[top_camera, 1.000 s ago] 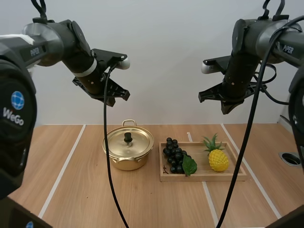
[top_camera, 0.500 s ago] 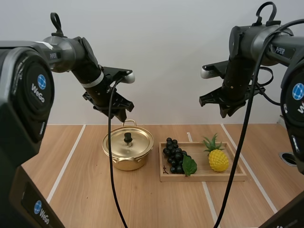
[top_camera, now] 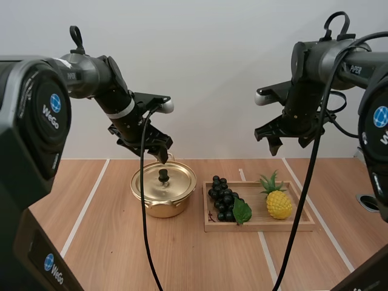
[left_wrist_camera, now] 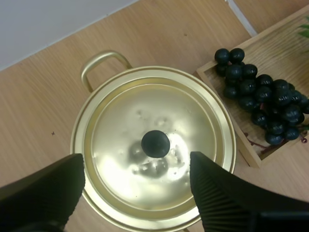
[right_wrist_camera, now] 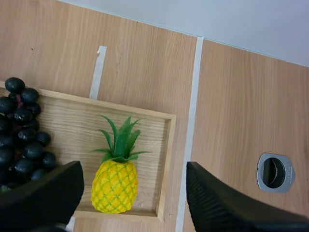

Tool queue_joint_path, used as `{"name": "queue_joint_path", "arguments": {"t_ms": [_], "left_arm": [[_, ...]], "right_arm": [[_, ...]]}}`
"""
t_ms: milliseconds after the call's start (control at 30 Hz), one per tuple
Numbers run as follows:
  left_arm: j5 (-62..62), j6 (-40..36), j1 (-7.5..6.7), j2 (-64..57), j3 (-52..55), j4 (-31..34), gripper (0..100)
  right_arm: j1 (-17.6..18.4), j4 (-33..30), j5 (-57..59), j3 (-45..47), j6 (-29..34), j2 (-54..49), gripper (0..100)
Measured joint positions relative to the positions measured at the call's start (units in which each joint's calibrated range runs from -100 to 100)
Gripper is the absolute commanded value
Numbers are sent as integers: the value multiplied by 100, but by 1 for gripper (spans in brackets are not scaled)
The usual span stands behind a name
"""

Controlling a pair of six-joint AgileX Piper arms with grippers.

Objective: Open the pot, put the pineapple inside, and close it

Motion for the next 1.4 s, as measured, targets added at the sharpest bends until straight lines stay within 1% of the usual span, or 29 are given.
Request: {"name": "queue_joint_path", "arguments": {"t_ms": [167,233,367,467,600,733,800,900,1400], "left_arm": [[-92,45,-92,257,35,0,100],[-113,45,-163,344,35,0,100],[-113,26,-286,504,35,25,100],[-180,-41,-326,648,35,125,100],[-374,-91,-332,776,74,347,100],[-435,-103,-332,807,90,417,100],[-674,-120,-332,831,90,497,100],[-900,-111,-332,831,90,508,100],[-1078,-36,-332,970,90,394,100]], "right_arm": [[0,-65,-433,422,0,0,100],[0,-79,-514,494,0,11,100],[0,-92,-600,501,0,11,100],[0,-92,-633,501,0,11,100],[0,-92,-754,501,0,11,100],[0,-92,-794,501,0,11,100],[0,-92,-852,501,0,11,100],[0,-92,-991,501,0,11,100],[0,-68,-1046,501,0,11,100]]}}
